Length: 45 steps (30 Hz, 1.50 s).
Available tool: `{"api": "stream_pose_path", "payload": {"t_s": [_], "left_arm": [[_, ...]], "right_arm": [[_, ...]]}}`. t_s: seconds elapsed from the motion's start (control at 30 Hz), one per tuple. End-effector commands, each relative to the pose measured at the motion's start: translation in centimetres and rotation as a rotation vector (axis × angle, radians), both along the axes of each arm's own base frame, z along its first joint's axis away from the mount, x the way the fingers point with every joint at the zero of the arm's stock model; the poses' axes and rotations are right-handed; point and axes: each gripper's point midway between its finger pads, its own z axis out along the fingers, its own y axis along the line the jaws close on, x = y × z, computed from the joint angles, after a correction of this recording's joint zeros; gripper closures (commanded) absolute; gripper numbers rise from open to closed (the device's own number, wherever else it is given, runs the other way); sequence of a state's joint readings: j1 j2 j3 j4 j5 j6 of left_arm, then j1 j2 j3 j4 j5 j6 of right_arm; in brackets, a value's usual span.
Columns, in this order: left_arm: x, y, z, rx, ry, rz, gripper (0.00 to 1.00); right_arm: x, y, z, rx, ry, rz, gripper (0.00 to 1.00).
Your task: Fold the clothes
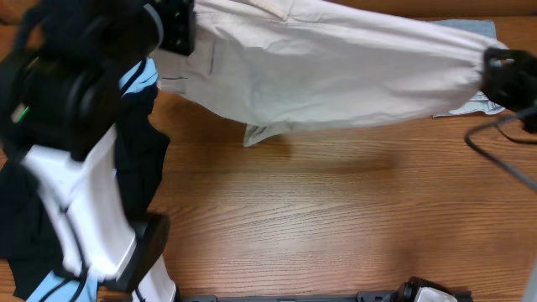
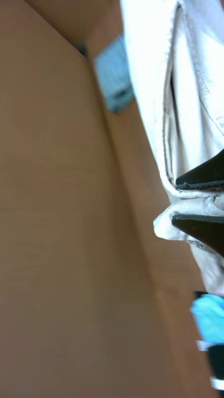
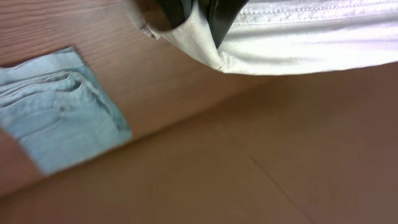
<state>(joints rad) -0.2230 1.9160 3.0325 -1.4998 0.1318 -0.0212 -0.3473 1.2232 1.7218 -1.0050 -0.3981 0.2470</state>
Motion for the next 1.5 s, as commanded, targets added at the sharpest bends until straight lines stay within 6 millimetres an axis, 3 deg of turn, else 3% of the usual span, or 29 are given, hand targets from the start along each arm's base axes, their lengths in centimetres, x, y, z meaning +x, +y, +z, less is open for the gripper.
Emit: {"api": "stream_pose_path", "payload": {"t_s": [0.0, 0.03, 0.07, 0.17, 0.27, 0.4, 0.5, 0.6, 0.8, 0.87, 1.03, 1.23, 1.47], "left_arm": [[-4.6, 3.6, 5.4, -0.013, -0.172, 0.116, 0.96], [-5.7, 3.8, 6.2, -0.016, -0.197, 0.116, 0.96], [-7.5, 4.3, 7.3, -0.024, -0.236, 0.126, 0.96], [-10.1, 5.3, 8.9, -0.033, -0.294, 0.148, 0.96], [-11.8, 6.1, 10.1, -0.04, -0.338, 0.176, 0.96], [-12.2, 6.1, 10.3, -0.044, -0.35, 0.175, 0.96], [-10.9, 5.9, 9.4, -0.033, -0.313, 0.174, 0.96], [-8.1, 5.3, 7.4, -0.011, -0.238, 0.173, 0.96], [-0.5, 4.4, 1.0, 0.061, -0.032, 0.197, 0.96], [2.7, 3.9, -2.3, 0.092, 0.056, 0.205, 0.96], [4.6, 3.2, -4.6, 0.101, 0.113, 0.187, 0.96], [1.9, 3.6, -2.2, 0.081, 0.061, 0.18, 0.96], [-5.4, 5.1, 3.6, 0.035, -0.095, 0.185, 0.96]], "right_arm": [[-4.7, -2.8, 5.5, -0.106, -0.129, -0.169, 0.96], [-5.6, -2.8, 6.2, -0.115, -0.149, -0.185, 0.96], [-8.0, -2.8, 8.2, -0.156, -0.2, -0.223, 0.96], [-11.3, -2.4, 10.6, -0.207, -0.269, -0.278, 0.96], [-12.9, -2.1, 11.4, -0.24, -0.285, -0.311, 0.96], [-13.2, -1.9, 10.7, -0.237, -0.249, -0.305, 0.96], [-12.7, -2.1, 9.6, -0.223, -0.205, -0.301, 0.96], [-11.7, -2.4, 8.6, -0.218, -0.159, -0.276, 0.96], [-8.3, -4.0, 4.8, -0.174, -0.007, -0.222, 0.96], [-6.1, -4.4, 2.2, -0.135, 0.089, -0.153, 0.96], [-3.6, -4.1, -0.8, -0.07, 0.176, -0.035, 0.96], [-4.5, -3.5, 0.1, -0.084, 0.15, -0.037, 0.96], [-9.4, -0.8, 3.6, -0.163, 0.027, -0.061, 0.96]]}}
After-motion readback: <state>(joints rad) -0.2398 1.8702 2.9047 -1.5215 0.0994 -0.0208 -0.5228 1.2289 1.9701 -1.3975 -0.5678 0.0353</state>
